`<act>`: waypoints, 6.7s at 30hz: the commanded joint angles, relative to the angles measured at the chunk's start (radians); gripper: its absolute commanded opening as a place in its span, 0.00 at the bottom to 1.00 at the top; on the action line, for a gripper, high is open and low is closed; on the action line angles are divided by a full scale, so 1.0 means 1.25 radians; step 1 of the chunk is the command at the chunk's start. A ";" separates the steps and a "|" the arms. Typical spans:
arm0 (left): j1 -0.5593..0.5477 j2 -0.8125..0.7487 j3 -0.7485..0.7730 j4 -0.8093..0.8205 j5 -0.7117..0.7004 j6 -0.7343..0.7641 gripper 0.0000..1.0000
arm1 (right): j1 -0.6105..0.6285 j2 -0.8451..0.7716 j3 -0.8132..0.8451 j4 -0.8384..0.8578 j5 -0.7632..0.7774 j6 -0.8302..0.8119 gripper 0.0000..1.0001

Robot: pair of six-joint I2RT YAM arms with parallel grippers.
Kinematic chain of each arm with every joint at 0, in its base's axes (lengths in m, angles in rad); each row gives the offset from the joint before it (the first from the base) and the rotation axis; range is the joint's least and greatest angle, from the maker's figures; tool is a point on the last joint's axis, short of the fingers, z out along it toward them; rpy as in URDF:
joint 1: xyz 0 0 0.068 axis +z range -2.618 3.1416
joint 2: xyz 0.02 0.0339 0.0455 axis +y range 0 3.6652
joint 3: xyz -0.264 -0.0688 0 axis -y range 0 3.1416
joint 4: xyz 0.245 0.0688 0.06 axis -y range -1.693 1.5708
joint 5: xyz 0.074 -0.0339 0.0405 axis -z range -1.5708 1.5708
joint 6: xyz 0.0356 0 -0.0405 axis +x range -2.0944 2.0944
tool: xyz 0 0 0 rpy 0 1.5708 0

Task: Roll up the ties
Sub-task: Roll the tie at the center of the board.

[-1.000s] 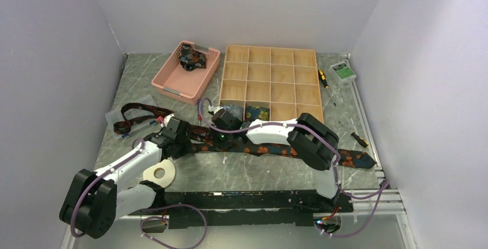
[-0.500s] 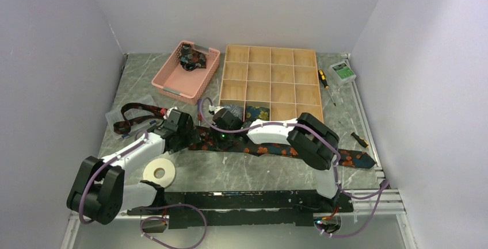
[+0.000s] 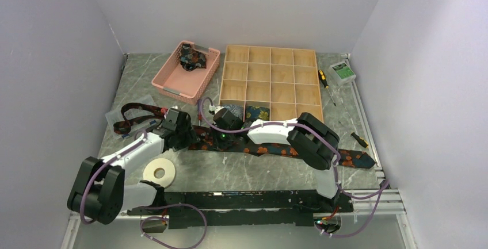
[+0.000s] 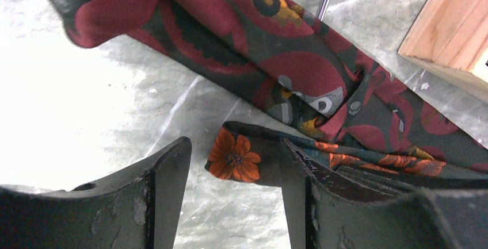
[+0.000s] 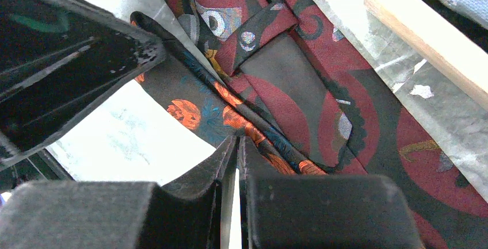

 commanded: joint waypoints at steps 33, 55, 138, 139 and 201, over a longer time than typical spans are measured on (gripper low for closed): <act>0.040 -0.031 -0.015 -0.024 0.111 0.030 0.03 | -0.001 0.013 -0.012 -0.029 0.003 -0.009 0.10; 0.004 -0.115 0.105 -0.273 -0.020 -0.036 0.03 | 0.032 -0.059 0.017 -0.002 0.036 0.000 0.08; -0.412 0.146 0.322 -0.288 -0.162 -0.134 0.44 | -0.102 -0.427 -0.352 0.060 0.036 0.029 0.36; -0.412 0.141 0.320 -0.285 -0.162 -0.133 0.44 | -0.102 -0.428 -0.354 0.065 0.028 0.029 0.36; -0.276 -0.211 0.017 -0.116 -0.052 -0.071 0.56 | -0.073 -0.160 -0.254 0.167 -0.070 0.072 0.17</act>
